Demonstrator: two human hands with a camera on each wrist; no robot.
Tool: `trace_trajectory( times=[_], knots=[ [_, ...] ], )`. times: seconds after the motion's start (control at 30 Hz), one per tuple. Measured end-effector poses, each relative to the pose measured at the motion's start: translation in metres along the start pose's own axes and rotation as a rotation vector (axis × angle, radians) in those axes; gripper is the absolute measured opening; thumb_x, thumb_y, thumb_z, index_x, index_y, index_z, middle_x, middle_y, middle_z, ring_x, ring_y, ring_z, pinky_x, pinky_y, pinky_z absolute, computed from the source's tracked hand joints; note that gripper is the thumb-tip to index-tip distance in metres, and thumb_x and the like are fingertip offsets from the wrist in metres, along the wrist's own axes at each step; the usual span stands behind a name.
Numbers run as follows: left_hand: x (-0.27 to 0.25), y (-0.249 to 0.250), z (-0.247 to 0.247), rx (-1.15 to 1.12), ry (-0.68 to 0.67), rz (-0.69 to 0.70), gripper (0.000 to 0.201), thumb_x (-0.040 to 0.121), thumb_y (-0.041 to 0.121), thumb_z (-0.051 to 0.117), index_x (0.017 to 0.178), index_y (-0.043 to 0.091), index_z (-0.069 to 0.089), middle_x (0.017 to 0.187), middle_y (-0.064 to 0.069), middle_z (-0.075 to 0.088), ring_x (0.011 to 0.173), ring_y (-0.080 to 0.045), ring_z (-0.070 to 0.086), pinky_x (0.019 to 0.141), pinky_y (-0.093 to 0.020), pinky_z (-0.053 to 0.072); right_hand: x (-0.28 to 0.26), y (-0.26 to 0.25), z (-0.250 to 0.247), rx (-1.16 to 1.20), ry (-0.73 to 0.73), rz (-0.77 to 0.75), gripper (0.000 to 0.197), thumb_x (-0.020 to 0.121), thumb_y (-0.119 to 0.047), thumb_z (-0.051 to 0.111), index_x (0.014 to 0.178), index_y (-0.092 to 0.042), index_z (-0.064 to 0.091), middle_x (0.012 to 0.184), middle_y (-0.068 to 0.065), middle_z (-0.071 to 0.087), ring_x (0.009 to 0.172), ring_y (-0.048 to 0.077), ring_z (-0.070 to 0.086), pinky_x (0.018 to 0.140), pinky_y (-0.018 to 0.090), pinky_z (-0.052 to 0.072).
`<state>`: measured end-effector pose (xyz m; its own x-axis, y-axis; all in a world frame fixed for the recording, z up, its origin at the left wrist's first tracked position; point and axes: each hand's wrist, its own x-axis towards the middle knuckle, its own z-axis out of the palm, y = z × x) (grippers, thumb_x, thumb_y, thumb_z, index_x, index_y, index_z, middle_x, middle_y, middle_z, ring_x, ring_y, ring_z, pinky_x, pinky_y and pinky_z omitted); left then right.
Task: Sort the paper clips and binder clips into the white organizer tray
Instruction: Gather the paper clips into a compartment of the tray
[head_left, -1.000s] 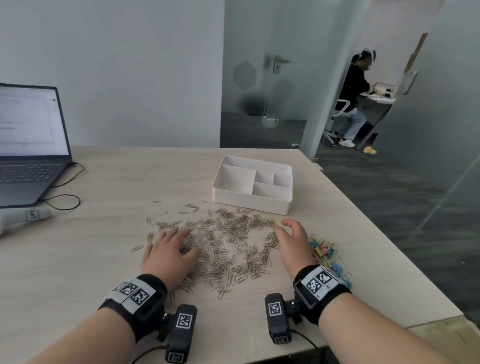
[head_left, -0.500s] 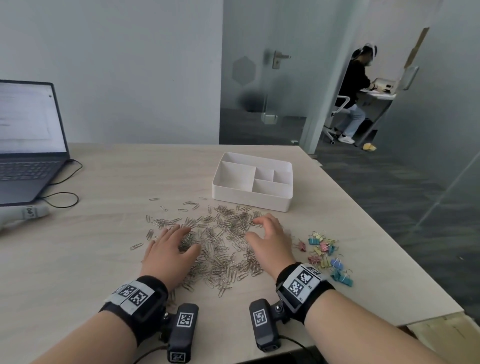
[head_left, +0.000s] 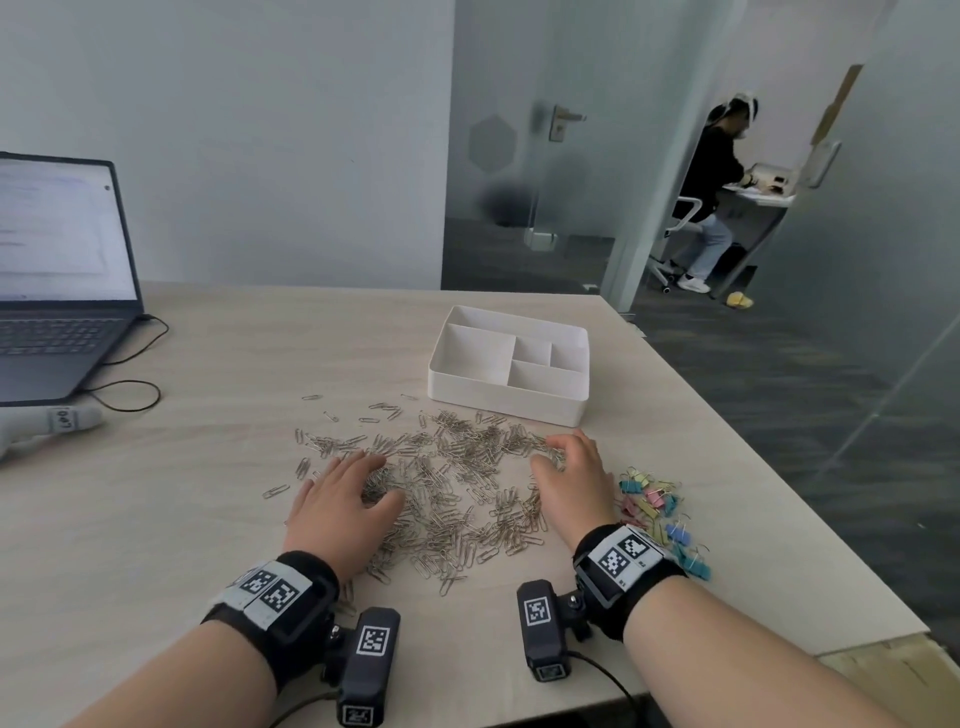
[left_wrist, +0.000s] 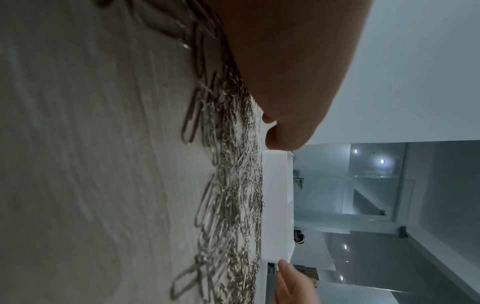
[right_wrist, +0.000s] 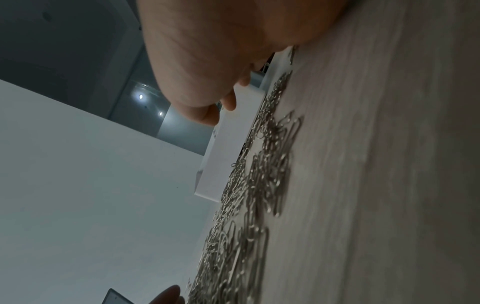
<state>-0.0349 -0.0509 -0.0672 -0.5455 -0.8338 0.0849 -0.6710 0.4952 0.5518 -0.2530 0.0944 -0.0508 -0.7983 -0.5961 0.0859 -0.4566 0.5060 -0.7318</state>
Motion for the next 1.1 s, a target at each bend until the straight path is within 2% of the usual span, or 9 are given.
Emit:
trace_trajectory(
  times=[0.13, 0.27, 0.37, 0.43, 0.53, 0.7, 0.87, 1.0, 1.1],
  knots=[
    [0.0, 0.0, 0.0, 0.0, -0.003, 0.001, 0.057, 0.091, 0.053, 0.046, 0.145, 0.036, 0.041, 0.158, 0.012, 0.032, 0.149, -0.009, 0.018, 0.124, -0.041, 0.009, -0.002, -0.004, 0.003, 0.087, -0.071, -0.013, 0.035, 0.087, -0.036, 0.052, 0.121, -0.029, 0.055, 0.134, -0.013, 0.048, 0.126, 0.014, 0.047, 0.111, 0.044, 0.037],
    [0.0, 0.0, -0.001, -0.004, -0.001, -0.001, 0.057, 0.09, 0.053, 0.046, 0.144, 0.036, 0.042, 0.158, 0.012, 0.034, 0.148, -0.01, 0.022, 0.123, -0.041, 0.011, -0.005, -0.012, 0.006, 0.111, -0.127, -0.108, 0.029, 0.091, -0.035, 0.052, 0.119, -0.03, 0.055, 0.138, -0.016, 0.043, 0.136, 0.007, 0.037, 0.113, 0.034, 0.032],
    [0.0, 0.0, -0.001, -0.006, -0.006, -0.004, 0.057, 0.09, 0.054, 0.046, 0.144, 0.036, 0.042, 0.157, 0.012, 0.035, 0.147, -0.011, 0.025, 0.123, -0.042, 0.012, 0.001, -0.011, 0.006, -0.004, -0.034, -0.086, 0.027, 0.089, -0.041, 0.05, 0.114, -0.034, 0.056, 0.142, -0.013, 0.041, 0.143, 0.011, 0.032, 0.119, 0.048, 0.024],
    [-0.001, 0.0, -0.001, -0.006, -0.008, -0.003, 0.057, 0.09, 0.053, 0.046, 0.144, 0.036, 0.042, 0.157, 0.013, 0.034, 0.148, -0.01, 0.024, 0.123, -0.042, 0.011, 0.003, -0.008, 0.004, -0.012, -0.013, -0.015, 0.033, 0.086, -0.046, 0.049, 0.115, -0.033, 0.055, 0.14, -0.011, 0.045, 0.137, 0.016, 0.04, 0.115, 0.053, 0.03],
    [-0.001, 0.002, -0.001, 0.014, -0.032, -0.007, 0.057, 0.089, 0.053, 0.045, 0.145, 0.038, 0.041, 0.159, 0.013, 0.03, 0.15, -0.01, 0.017, 0.124, -0.041, 0.007, 0.001, -0.007, 0.005, 0.016, -0.12, 0.03, 0.041, 0.085, -0.048, 0.049, 0.123, -0.034, 0.052, 0.134, -0.013, 0.05, 0.127, 0.016, 0.047, 0.114, 0.052, 0.031],
    [0.002, 0.02, 0.003, 0.028, -0.086, 0.01, 0.061, 0.088, 0.054, 0.044, 0.146, 0.038, 0.039, 0.161, 0.011, 0.026, 0.151, -0.013, 0.013, 0.124, -0.043, 0.005, -0.014, -0.024, 0.014, 0.113, -0.393, -0.08, 0.044, 0.088, -0.049, 0.055, 0.13, -0.039, 0.05, 0.145, -0.014, 0.043, 0.134, 0.009, 0.038, 0.11, 0.036, 0.033],
    [0.003, 0.036, 0.001, -0.162, -0.145, 0.095, 0.054, 0.09, 0.046, 0.055, 0.141, 0.033, 0.048, 0.16, 0.004, 0.031, 0.15, -0.016, 0.018, 0.123, -0.042, 0.015, -0.018, -0.03, 0.003, 0.134, -0.364, -0.167, 0.039, 0.087, -0.05, 0.061, 0.124, -0.042, 0.055, 0.151, -0.015, 0.04, 0.139, 0.008, 0.036, 0.109, 0.032, 0.032],
    [0.004, 0.018, -0.026, -0.121, -0.15, 0.117, 0.059, 0.084, 0.06, 0.058, 0.137, 0.034, 0.051, 0.154, 0.007, 0.039, 0.142, -0.015, 0.033, 0.118, -0.044, 0.028, -0.006, -0.026, -0.016, -0.259, -0.402, -0.155, 0.076, 0.072, -0.068, 0.068, 0.139, -0.039, 0.046, 0.151, -0.007, 0.034, 0.143, 0.018, 0.028, 0.114, 0.04, 0.03],
    [0.007, 0.003, -0.046, 0.157, -0.269, 0.072, 0.105, 0.055, 0.095, 0.047, 0.145, 0.042, 0.037, 0.158, 0.009, 0.028, 0.144, -0.021, 0.028, 0.115, -0.051, 0.032, -0.001, -0.024, -0.027, -0.449, -0.567, -0.107, 0.113, 0.057, -0.076, 0.074, 0.152, -0.041, 0.025, 0.159, -0.004, 0.015, 0.146, 0.023, 0.023, 0.118, 0.043, 0.029]
  ],
)
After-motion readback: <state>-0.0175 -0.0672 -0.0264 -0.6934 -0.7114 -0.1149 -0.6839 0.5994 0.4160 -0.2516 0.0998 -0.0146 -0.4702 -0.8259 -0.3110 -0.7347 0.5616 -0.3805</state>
